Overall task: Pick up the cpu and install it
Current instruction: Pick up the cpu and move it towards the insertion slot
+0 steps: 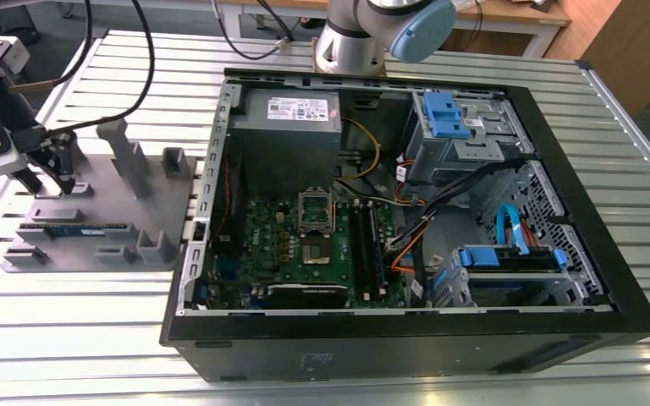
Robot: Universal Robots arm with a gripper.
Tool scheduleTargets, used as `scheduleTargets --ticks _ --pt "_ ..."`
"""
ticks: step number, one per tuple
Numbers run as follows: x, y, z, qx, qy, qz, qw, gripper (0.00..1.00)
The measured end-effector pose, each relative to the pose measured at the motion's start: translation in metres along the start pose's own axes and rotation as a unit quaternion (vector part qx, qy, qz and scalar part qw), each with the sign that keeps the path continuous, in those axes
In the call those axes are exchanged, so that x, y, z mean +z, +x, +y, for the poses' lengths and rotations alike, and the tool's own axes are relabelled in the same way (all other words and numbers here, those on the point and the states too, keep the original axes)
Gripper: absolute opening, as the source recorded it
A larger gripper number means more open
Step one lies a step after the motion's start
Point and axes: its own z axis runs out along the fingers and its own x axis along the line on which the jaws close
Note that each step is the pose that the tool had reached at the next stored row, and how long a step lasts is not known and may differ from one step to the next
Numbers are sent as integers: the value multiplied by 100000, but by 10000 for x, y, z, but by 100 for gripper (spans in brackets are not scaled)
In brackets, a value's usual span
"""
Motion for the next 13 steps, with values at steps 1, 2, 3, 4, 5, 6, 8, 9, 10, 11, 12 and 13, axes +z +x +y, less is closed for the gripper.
scheduleTargets --ticks 1,2,3,4,5,6,8,9,10,11,12,13 --pt "-14 0 0 -2 -16 -2 100000 47" --pt "-31 -1 0 0 -26 -1 100000 47" --pt "-40 -1 0 -1 -31 1 100000 47" --pt "-42 -1 0 0 -39 -9 100000 47" --pt "-41 -2 0 0 -40 -10 100000 47" --pt "-41 -2 0 0 -44 -14 100000 47" --pt "-42 -1 0 -2 -38 -8 100000 47" --pt "-43 -1 0 2 -39 -3 100000 47" --pt "-43 -1 0 -1 -38 -2 100000 47" --pt "-44 -1 0 -1 -47 -5 100000 47" --pt "-47 -1 1 0 -52 -1 100000 47" --pt "-55 -1 0 -1 -52 25 100000 47"
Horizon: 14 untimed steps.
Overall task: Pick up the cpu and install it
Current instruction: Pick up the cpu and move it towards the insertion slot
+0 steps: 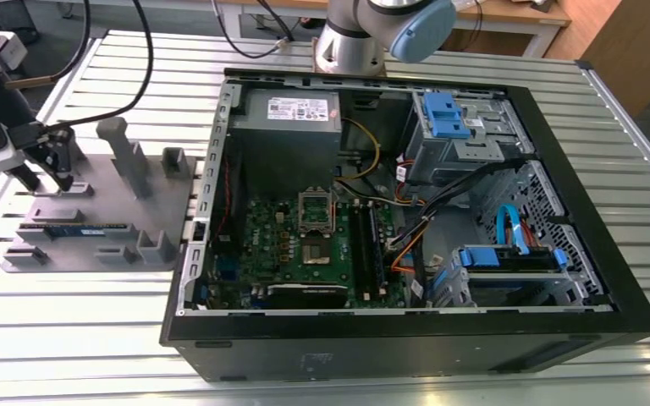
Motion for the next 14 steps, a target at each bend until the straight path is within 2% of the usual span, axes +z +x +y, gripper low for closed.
scheduleTargets --ticks 4,8,14 --pt "-54 -2 1 4 -78 -27 100000 47" --pt "-140 -4 2 5 -141 -29 100000 47" --pt "-316 -8 5 6 -191 -35 100000 47"
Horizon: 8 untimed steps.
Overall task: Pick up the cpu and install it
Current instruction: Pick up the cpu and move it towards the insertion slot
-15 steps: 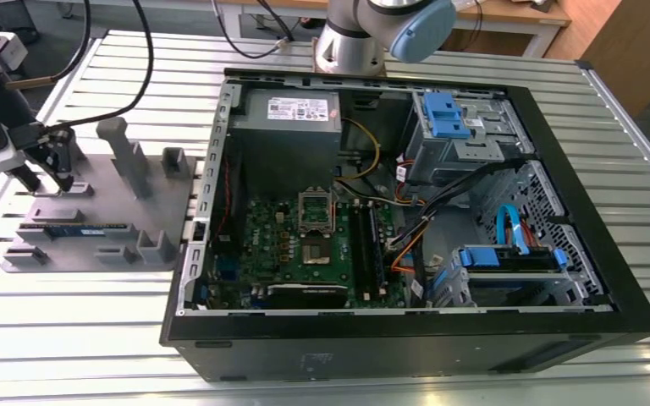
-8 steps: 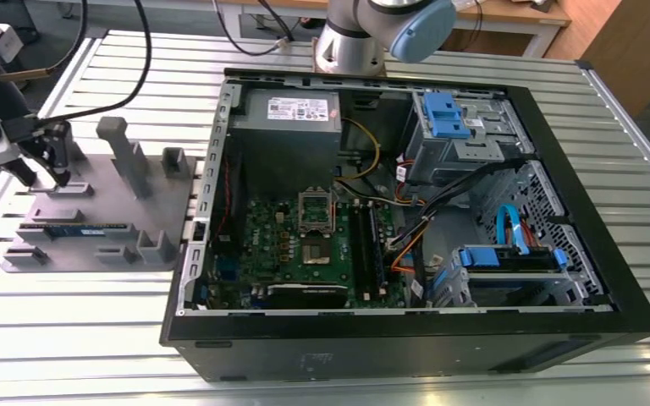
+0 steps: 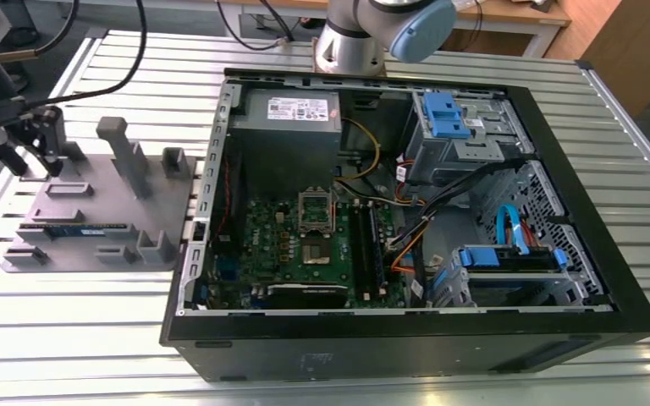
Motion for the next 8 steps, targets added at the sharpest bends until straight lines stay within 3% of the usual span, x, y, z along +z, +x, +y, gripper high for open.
scheduleTargets --ticks 8 --pt "-234 -6 4 0 -17 1 100000 47"
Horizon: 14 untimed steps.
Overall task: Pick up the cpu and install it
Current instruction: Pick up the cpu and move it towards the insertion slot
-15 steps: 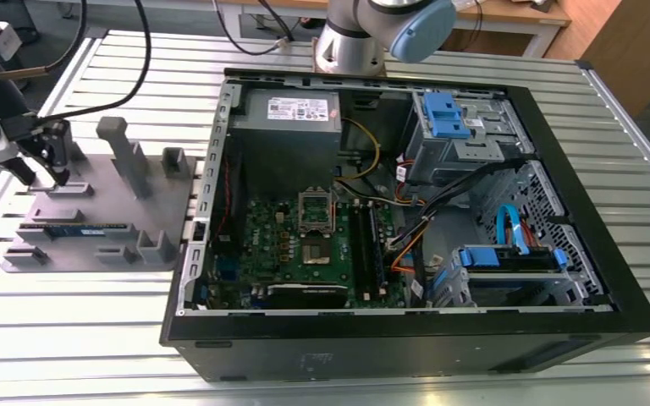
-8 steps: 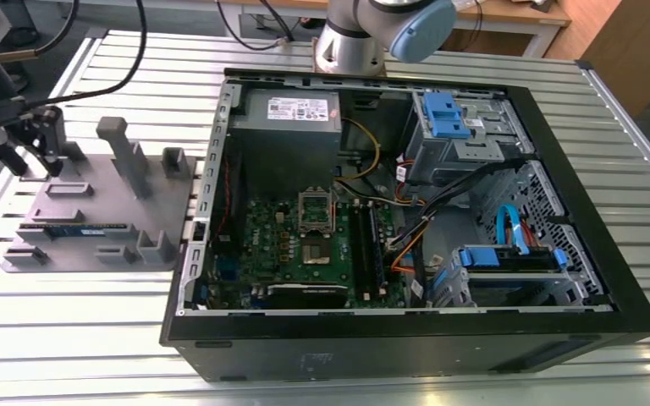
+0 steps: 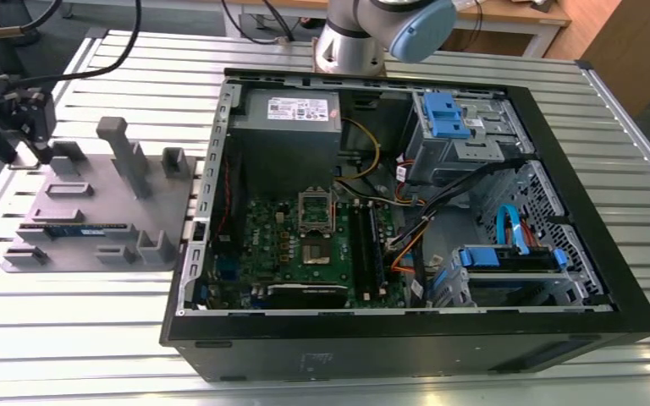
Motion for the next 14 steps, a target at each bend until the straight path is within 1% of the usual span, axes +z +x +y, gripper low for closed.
scheduleTargets --ticks 7,14 --pt "-152 -3 3 2 4 3 100000 47" --pt "-331 -8 6 -1 5 9 100000 47"
